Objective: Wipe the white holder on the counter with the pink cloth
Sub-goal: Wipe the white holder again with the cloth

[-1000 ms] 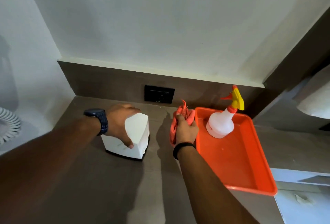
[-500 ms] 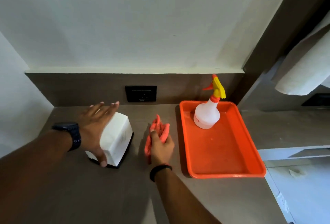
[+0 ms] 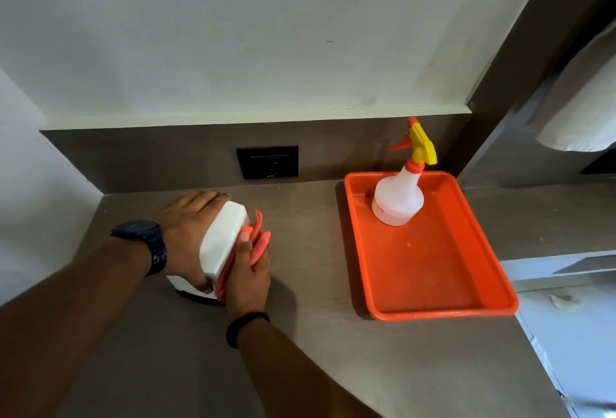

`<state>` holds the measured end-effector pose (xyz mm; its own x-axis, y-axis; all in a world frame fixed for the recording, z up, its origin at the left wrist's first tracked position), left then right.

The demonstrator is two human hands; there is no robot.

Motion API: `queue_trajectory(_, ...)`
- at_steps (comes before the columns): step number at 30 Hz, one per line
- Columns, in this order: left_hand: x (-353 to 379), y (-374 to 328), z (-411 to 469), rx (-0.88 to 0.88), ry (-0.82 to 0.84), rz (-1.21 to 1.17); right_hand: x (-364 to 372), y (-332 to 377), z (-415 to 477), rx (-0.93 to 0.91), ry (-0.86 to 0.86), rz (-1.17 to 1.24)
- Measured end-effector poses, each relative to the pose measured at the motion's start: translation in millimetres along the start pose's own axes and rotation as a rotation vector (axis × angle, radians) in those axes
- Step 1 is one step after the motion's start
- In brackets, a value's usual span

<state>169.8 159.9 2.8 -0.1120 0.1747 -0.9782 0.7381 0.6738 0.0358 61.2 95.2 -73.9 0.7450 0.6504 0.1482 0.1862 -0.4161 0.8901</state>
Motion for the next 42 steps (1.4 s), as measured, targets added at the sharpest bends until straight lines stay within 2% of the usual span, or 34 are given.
queue_trajectory(4,-1,0,-1,0.018,-0.036,-0.036,1,4,-16,-0.1,0.005,0.045)
queue_trajectory(9,-3,1,-2,0.019,-0.049,-0.034,12,36,10,-0.24,0.057,-0.021)
queue_trajectory(14,-4,-1,-4,-0.019,-0.01,-0.039,9,25,21,-0.033,-0.003,-0.034)
queue_trajectory(17,-3,-2,-4,-0.031,-0.014,-0.037,6,6,5,0.01,-0.025,-0.003)
queue_trajectory(21,-5,-3,-4,-0.032,-0.005,-0.041,3,3,-15,-0.042,0.033,0.03)
queue_trajectory(26,-5,-3,-10,-0.054,-0.052,-0.071,14,43,8,-0.207,0.132,-0.048)
queue_trajectory(30,-6,-4,-12,-0.097,-0.033,-0.074,16,49,28,-0.104,0.124,-0.101)
queue_trajectory(35,-4,-4,-12,-0.114,-0.022,-0.09,2,20,11,0.07,0.067,-0.017)
queue_trajectory(38,-4,-5,-13,-0.111,-0.015,-0.091,-4,4,-9,0.055,0.054,-0.032)
queue_trajectory(42,-5,-5,-13,-0.097,-0.01,-0.089,5,23,-4,-0.064,0.079,-0.02)
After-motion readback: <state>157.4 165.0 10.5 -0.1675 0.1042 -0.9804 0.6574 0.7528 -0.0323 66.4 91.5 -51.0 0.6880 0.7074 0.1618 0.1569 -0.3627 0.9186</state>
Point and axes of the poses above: each hand's wrist, its own z-axis towards the middle knuckle, its own x-axis out of the palm, y = z × x, the point moved 4 cm from there along z, towards the middle knuckle, and after that the axes turned 5 degrees about -y, right-handed, at the moved point
